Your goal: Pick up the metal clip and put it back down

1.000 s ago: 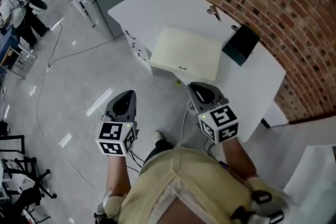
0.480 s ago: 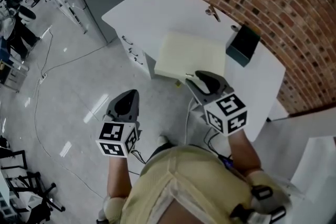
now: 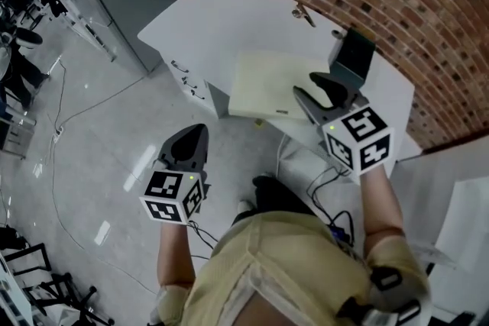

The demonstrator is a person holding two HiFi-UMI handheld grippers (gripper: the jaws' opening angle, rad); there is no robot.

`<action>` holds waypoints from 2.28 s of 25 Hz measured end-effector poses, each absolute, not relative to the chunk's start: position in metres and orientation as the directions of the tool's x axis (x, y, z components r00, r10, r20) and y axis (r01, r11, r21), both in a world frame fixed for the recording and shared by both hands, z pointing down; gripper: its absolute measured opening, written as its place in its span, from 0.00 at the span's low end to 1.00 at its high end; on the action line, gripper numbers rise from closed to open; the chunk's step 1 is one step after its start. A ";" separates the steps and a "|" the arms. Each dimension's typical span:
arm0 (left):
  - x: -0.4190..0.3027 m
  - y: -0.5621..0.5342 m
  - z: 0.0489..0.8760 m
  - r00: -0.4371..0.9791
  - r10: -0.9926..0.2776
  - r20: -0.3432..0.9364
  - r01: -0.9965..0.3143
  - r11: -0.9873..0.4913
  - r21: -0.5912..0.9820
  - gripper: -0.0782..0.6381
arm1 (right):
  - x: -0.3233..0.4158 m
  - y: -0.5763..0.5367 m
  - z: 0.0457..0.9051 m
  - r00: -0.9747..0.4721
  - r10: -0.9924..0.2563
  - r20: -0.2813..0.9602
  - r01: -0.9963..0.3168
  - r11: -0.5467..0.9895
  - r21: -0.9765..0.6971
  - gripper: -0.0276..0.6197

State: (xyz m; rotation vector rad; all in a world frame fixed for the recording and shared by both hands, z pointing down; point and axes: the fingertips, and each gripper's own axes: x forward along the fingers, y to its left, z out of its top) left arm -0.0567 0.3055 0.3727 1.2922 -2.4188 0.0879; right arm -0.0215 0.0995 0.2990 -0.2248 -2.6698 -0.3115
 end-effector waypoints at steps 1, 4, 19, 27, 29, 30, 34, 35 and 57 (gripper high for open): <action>-0.062 0.301 0.372 -0.492 -0.787 0.372 -0.816 0.566 0.119 0.11 | -0.026 0.092 0.294 -0.891 0.095 0.443 0.202 0.959 0.200 0.27; -0.084 0.285 0.364 -0.492 -0.787 0.374 -0.827 0.556 0.084 0.12 | -0.046 0.069 0.277 -0.894 0.074 0.442 0.199 0.949 0.244 0.27; -0.226 0.154 0.314 -0.401 -0.844 0.356 -0.904 0.427 -0.008 0.12 | -0.166 -0.050 0.244 -0.852 0.015 0.523 0.248 0.891 0.379 0.27; -0.283 0.077 0.315 -0.350 -0.843 0.408 -0.932 0.356 -0.065 0.12 | -0.208 -0.109 0.279 -0.820 -0.005 0.572 0.234 0.909 0.344 0.27; -0.293 0.060 0.318 -0.332 -0.846 0.417 -0.940 0.335 -0.070 0.12 | -0.217 -0.119 0.289 -0.816 0.000 0.578 0.224 0.922 0.316 0.27; -0.298 0.053 0.319 -0.325 -0.847 0.421 -0.943 0.326 -0.072 0.12 | -0.222 -0.122 0.294 -0.815 0.004 0.580 0.218 0.929 0.299 0.27; -0.319 0.028 0.333 -0.292 -0.841 0.455 -0.953 0.295 -0.066 0.12 | -0.241 -0.139 0.319 -0.809 0.003 0.588 0.186 0.950 0.252 0.27; -0.325 0.022 0.337 -0.285 -0.840 0.463 -0.955 0.289 -0.063 0.12 | -0.246 -0.143 0.326 -0.806 0.006 0.591 0.178 0.956 0.232 0.27; -0.423 -0.108 0.445 -0.116 -0.841 0.528 -0.993 0.086 -0.081 0.12 | -0.357 -0.216 0.478 -0.705 -0.173 0.688 -0.043 0.978 0.203 0.27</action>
